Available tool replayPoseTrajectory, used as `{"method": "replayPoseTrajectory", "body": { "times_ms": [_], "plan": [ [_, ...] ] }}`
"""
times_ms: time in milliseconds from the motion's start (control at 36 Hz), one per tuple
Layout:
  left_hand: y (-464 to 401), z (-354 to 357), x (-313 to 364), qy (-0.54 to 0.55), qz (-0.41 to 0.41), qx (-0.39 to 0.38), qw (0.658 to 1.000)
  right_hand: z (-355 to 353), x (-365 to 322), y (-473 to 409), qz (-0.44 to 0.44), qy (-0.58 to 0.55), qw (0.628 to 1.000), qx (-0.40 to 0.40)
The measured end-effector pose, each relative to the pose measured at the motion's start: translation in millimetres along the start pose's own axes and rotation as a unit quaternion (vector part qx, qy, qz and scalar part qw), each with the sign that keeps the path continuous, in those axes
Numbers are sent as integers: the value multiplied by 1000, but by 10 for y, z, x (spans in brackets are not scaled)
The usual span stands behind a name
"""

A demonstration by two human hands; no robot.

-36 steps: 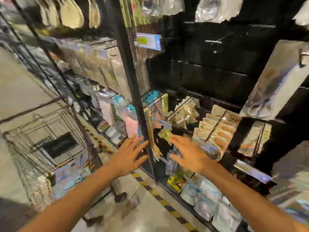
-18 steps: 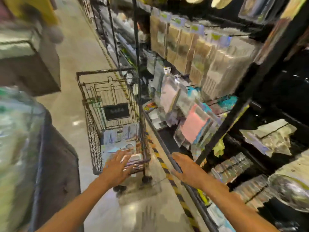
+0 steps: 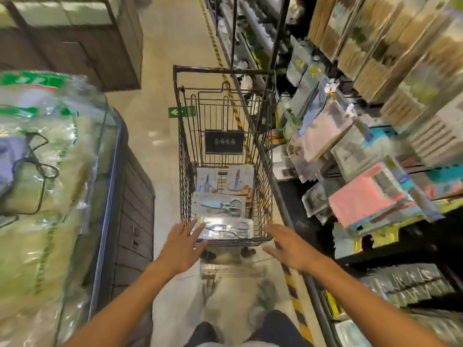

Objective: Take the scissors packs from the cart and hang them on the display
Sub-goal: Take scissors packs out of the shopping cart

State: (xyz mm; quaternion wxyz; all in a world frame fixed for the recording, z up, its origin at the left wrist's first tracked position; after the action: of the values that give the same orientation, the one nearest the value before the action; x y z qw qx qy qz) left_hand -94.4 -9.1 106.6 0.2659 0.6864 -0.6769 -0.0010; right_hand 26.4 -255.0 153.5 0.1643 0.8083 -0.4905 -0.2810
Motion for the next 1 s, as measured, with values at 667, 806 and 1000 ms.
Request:
{"method": "replayPoseTrajectory", "body": {
  "times_ms": [667,806,1000],
  "plan": [
    [-1556,695,-187,134,-202,-66,968,347,355,-2479,-63,43,978,-194],
    [-1700,1027,-391,135,-194,-44,971,771,446,-2694,-54,50,977,-202],
    [-1874,1662,-833,163,-223,-90,957,1356,366,-2995,-59,47,983,-169]
  ]
}}
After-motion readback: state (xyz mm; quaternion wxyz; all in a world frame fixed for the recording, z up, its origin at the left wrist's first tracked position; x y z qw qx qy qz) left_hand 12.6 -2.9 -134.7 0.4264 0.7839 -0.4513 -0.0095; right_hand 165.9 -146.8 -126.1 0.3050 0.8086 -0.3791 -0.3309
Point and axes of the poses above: each hand's wrist, its own y-axis away from the middle knuckle, its own z-axis out of the palm, x = y × z, the point moved 9 cm from there along -y, towards the middle knuckle, and after that the axes turned 13 degrees about z, right-handed, at the moved point
